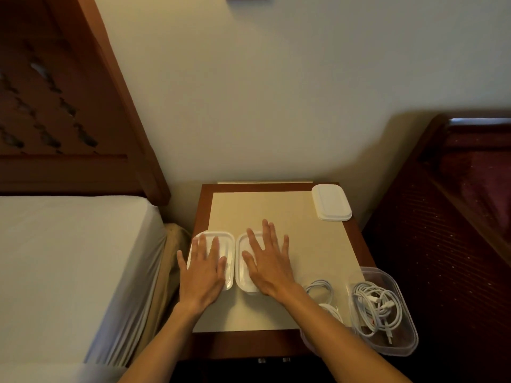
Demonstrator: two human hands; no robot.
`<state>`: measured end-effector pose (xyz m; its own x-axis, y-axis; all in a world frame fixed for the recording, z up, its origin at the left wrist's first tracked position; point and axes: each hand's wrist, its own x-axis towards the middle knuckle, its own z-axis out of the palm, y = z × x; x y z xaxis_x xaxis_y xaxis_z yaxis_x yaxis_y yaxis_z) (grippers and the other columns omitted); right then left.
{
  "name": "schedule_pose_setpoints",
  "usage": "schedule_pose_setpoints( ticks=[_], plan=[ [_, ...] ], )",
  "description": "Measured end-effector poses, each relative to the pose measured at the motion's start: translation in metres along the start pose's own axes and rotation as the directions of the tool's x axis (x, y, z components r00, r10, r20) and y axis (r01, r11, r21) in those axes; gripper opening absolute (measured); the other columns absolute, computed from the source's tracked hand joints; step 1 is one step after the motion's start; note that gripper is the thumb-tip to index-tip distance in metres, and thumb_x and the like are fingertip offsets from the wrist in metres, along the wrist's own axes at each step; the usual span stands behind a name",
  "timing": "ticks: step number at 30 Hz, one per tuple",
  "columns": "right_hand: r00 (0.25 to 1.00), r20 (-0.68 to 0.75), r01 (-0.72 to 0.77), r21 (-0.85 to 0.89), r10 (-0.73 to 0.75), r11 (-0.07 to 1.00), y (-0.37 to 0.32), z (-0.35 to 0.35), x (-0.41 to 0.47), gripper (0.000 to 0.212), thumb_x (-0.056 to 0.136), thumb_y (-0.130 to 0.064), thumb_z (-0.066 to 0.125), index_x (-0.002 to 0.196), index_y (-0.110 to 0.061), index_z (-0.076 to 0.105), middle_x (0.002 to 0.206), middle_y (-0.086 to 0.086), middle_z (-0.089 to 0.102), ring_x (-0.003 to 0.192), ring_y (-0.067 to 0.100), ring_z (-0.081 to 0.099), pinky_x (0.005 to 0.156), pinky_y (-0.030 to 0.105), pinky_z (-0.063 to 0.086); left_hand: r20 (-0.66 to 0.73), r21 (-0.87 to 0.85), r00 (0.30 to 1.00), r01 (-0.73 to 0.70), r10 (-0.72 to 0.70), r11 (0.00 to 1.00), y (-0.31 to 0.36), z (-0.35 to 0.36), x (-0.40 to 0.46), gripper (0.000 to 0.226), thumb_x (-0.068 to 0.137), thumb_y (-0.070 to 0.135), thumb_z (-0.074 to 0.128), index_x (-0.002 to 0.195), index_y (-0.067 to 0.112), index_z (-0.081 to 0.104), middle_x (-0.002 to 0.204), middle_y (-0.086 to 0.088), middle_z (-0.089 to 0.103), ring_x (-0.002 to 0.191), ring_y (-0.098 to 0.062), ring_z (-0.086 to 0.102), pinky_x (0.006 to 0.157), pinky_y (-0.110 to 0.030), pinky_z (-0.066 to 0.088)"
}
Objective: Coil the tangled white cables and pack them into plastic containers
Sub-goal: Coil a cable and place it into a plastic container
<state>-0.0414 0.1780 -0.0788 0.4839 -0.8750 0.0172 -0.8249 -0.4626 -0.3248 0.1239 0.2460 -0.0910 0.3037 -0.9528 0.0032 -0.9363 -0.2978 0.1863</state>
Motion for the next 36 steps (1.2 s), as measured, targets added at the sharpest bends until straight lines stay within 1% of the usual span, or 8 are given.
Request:
schedule_pose_setpoints(
  ticks=[2, 5, 9, 15, 18, 22, 30, 36],
  plan=[
    [0.990, -0.119, -0.064, 0.103, 0.076, 0.993, 0.021, -0.021, 0.012, 0.062, 0.096, -0.055, 0.024, 0.153, -0.031, 0.019, 0.163, 0.000, -0.010, 0.150, 0.022, -0.012, 0.117, 0.046, -0.011, -0.098, -0.103, 0.995, -0.015, 0.005, 0.995, 0.016, -0.007, 0.003, 0.079, 0.086, 0.065, -0.005, 0.153, 0.028, 0.017, 0.163, 0.000, 0.007, 0.150, -0.021, -0.002, 0.119, -0.049, -0.008],
    [0.934, -0.202, -0.263, 0.164, 0.293, 0.951, 0.071, -0.044, 0.043, 0.049, 0.099, -0.043, 0.039, 0.144, -0.023, 0.040, 0.162, 0.004, 0.012, 0.150, 0.027, 0.006, 0.120, 0.048, 0.011, -0.074, -0.187, 0.989, -0.137, 0.125, 0.973, 0.060, -0.012, 0.014, 0.077, 0.085, 0.067, -0.002, 0.152, 0.034, 0.021, 0.163, 0.007, 0.008, 0.150, -0.018, -0.002, 0.120, -0.046, -0.008],
    [0.846, -0.167, -0.512, 0.005, 0.506, 0.859, 0.136, -0.055, 0.075, 0.056, 0.097, -0.047, 0.042, 0.144, -0.016, 0.037, 0.160, 0.012, 0.016, 0.147, 0.035, 0.011, 0.118, 0.054, 0.017, 0.041, -0.039, 0.968, -0.247, 0.249, 0.968, 0.097, 0.008, 0.018, 0.074, 0.086, 0.064, -0.009, 0.153, 0.039, 0.008, 0.163, 0.006, -0.006, 0.150, -0.022, -0.010, 0.120, -0.050, -0.006],
    [0.765, -0.072, -0.641, -0.001, 0.640, 0.767, 0.185, -0.063, 0.104, 0.094, 0.078, -0.071, 0.058, 0.146, -0.014, 0.027, 0.158, 0.021, 0.011, 0.146, 0.042, 0.009, 0.115, 0.056, 0.018, 0.041, 0.008, 0.965, -0.258, 0.257, 0.966, 0.095, 0.025, 0.017, 0.064, 0.094, 0.059, -0.002, 0.154, 0.037, 0.004, 0.162, 0.006, -0.012, 0.148, -0.022, -0.016, 0.118, -0.045, -0.014],
    [0.753, -0.054, -0.657, -0.025, 0.655, 0.753, 0.191, -0.061, 0.114, 0.103, 0.072, -0.070, 0.065, 0.146, -0.009, 0.027, 0.157, 0.023, 0.016, 0.143, 0.043, 0.016, 0.113, 0.054, 0.025, -0.002, 0.004, 0.966, -0.260, 0.260, 0.966, 0.094, 0.029, 0.017, 0.061, 0.097, 0.059, 0.005, 0.154, 0.037, 0.009, 0.162, 0.006, -0.008, 0.149, -0.022, -0.011, 0.119, -0.047, -0.008],
    [0.744, -0.033, -0.666, 0.051, 0.668, 0.744, 0.202, -0.059, 0.114, 0.089, 0.080, -0.062, 0.064, 0.142, -0.007, 0.029, 0.145, 0.022, 0.037, 0.131, 0.039, 0.038, 0.101, 0.046, 0.041, -0.005, 0.015, 0.966, -0.260, 0.260, 0.965, 0.095, 0.033, 0.018, 0.063, 0.096, 0.061, 0.002, 0.154, 0.037, 0.011, 0.162, 0.006, -0.005, 0.149, -0.022, -0.008, 0.120, -0.048, -0.005],
    [0.766, -0.164, -0.605, 0.143, 0.621, 0.783, 0.204, -0.070, 0.102, 0.085, 0.079, -0.057, 0.066, 0.140, -0.008, 0.034, 0.139, 0.016, 0.041, 0.125, 0.033, 0.042, 0.093, 0.044, 0.048, -0.036, 0.016, 0.966, -0.257, 0.258, 0.966, 0.093, 0.038, 0.019, 0.060, 0.098, 0.059, 0.010, 0.154, 0.038, 0.009, 0.162, 0.007, -0.007, 0.149, -0.021, -0.011, 0.120, -0.047, -0.007],
    [0.782, -0.243, -0.438, 0.439, 0.573, 0.784, 0.200, -0.089, 0.083, 0.057, 0.074, -0.056, 0.067, 0.110, -0.015, 0.053, 0.116, 0.005, 0.050, 0.101, 0.019, 0.051, 0.073, 0.029, 0.047, -0.015, 0.023, 0.967, -0.255, 0.255, 0.967, 0.090, 0.040, 0.019, 0.060, 0.098, 0.060, 0.013, 0.153, 0.036, 0.019, 0.162, 0.003, 0.007, 0.149, -0.026, 0.006, 0.117, -0.042, -0.003]
  ],
)
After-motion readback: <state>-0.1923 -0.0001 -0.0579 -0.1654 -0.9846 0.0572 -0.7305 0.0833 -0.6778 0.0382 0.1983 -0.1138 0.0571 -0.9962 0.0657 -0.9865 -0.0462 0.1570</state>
